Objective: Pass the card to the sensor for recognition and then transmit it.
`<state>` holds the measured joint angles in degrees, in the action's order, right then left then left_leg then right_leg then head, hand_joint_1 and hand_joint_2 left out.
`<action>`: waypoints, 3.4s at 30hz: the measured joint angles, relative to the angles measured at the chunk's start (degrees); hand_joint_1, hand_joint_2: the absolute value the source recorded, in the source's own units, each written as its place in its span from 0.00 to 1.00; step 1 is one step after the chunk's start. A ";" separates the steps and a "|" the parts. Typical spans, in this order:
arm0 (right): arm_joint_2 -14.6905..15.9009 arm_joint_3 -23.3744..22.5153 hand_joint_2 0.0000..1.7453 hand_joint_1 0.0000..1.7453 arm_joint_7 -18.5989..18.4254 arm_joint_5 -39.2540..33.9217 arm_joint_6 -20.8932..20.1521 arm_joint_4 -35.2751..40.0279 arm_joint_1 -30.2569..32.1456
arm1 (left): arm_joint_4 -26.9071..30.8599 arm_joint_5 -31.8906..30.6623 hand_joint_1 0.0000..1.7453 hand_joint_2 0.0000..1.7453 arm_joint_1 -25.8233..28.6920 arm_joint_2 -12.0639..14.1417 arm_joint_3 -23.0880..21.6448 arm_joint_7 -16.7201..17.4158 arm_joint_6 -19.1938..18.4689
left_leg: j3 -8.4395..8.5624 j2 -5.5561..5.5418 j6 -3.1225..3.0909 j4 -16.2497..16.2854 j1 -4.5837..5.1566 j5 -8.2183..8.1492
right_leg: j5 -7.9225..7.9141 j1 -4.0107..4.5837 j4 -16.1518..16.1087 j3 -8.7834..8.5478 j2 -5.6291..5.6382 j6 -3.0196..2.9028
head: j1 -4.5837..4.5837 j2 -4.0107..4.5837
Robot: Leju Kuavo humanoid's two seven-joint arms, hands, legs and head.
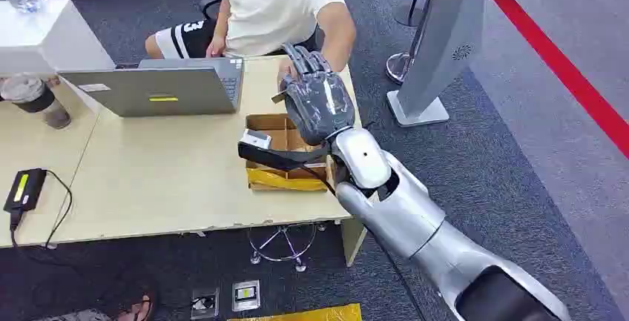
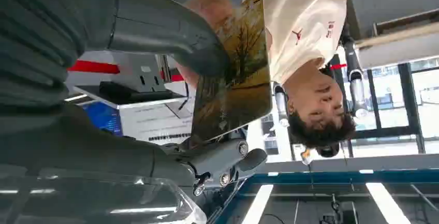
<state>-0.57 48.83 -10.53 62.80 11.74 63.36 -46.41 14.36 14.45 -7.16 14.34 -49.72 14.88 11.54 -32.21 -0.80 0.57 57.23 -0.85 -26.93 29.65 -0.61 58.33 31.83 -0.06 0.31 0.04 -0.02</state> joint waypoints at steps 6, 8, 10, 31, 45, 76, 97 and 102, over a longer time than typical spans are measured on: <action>0.00 -0.26 1.00 0.96 0.24 0.17 0.00 -0.46 0.40 | -0.28 0.28 0.00 1.00 -0.01 0.00 0.00 0.00 -0.04 | 0.00 0.00 0.00 0.00 0.00 0.00 | 0.00 0.00 0.00 0.00 0.00 0.00 | 0.00 0.00; 0.00 -0.52 1.00 0.97 0.26 0.42 -0.22 -0.46 0.62 | -0.33 0.33 0.00 1.00 0.00 0.00 0.00 0.00 -0.04 | 0.00 0.00 0.00 0.00 0.00 0.00 | 0.00 0.00 0.00 0.01 0.00 0.00 | 0.00 0.00; 0.00 -0.92 1.00 0.96 0.26 0.48 -0.33 -0.42 1.09 | -0.46 0.53 0.00 1.00 -0.01 0.00 0.00 0.02 0.00 | 0.01 0.00 0.00 0.00 0.00 0.00 | 0.00 0.00 0.00 0.01 0.00 0.00 | -0.02 0.00; 7.78 -14.32 1.00 1.00 2.73 -17.13 15.82 -7.47 14.58 | -0.57 3.69 0.00 1.00 0.46 0.02 0.92 4.35 1.20 | 0.01 0.21 0.00 0.01 0.02 -0.04 | -0.01 -0.04 -0.03 0.07 0.09 0.00 | 0.00 0.00; 8.28 -13.70 1.00 1.00 5.14 -29.23 19.45 -11.74 17.94 | -0.61 4.55 0.00 1.00 0.46 0.07 2.25 6.29 2.12 | -0.02 0.20 -0.01 0.01 0.03 -0.04 | -0.01 -0.04 -0.03 0.07 0.08 0.00 | 0.00 0.00; 5.66 -8.85 1.00 1.00 9.46 -33.82 21.12 -14.51 18.16 | -0.59 3.37 0.00 1.00 0.41 0.44 2.25 4.85 1.81 | 0.00 0.20 -0.01 0.01 0.02 -0.04 | -0.01 -0.04 -0.01 0.04 0.09 0.00 | 0.00 0.00; 3.63 -8.66 1.00 1.00 10.56 -39.23 20.90 -23.83 14.58 | -0.59 3.28 0.00 1.00 0.42 0.35 2.25 5.03 2.08 | -0.01 0.19 -0.01 0.01 0.03 -0.04 | -0.01 -0.04 -0.02 0.05 0.08 0.00 | 0.00 0.00; 3.30 -8.66 1.00 1.00 10.58 -40.17 20.70 -27.19 14.07 | -0.59 3.10 0.00 1.00 0.41 0.35 2.25 5.03 1.99 | -0.01 0.19 -0.01 0.01 0.03 -0.04 | -0.01 -0.04 -0.02 0.05 0.08 0.00 | 0.00 0.00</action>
<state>2.73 40.17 0.04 22.62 32.44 36.18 -32.34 13.77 17.55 -6.76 14.69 -47.47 19.91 13.53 -32.22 -0.61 0.56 57.24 -0.82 -26.97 29.64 -0.64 58.31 31.88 0.02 0.31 0.04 -0.02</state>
